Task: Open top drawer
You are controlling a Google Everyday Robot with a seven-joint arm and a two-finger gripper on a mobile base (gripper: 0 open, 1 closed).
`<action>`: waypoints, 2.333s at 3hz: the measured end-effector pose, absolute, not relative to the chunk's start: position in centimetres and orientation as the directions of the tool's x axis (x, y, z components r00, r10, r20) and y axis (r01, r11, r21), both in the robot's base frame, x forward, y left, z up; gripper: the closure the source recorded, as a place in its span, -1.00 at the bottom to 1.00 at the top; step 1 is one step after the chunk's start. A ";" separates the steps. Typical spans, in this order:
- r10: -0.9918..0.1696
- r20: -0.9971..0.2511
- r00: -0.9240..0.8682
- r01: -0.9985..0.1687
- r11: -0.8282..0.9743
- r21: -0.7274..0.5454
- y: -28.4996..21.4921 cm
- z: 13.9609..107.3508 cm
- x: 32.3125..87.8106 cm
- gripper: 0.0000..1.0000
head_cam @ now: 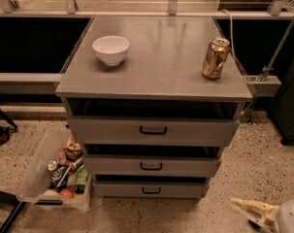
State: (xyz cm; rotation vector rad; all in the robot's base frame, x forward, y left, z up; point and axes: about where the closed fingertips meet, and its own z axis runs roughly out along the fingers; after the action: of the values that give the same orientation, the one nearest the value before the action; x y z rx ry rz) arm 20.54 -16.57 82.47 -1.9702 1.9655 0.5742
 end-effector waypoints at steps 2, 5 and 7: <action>-0.900 -0.435 -0.031 -0.998 0.049 -0.032 -13.6 80.3 29.9 -1.00; -0.914 -0.406 0.015 -0.968 0.089 -0.235 -11.4 84.0 35.1 -1.00; -0.874 -0.483 0.054 -0.894 0.173 -0.414 -13.9 86.8 39.1 -1.00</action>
Offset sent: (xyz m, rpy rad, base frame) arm 0.2078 0.0927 0.0418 -0.0788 -0.3534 -0.1110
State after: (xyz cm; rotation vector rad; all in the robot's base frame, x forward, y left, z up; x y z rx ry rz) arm 39.06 -13.88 86.77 -1.6749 1.7918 0.0375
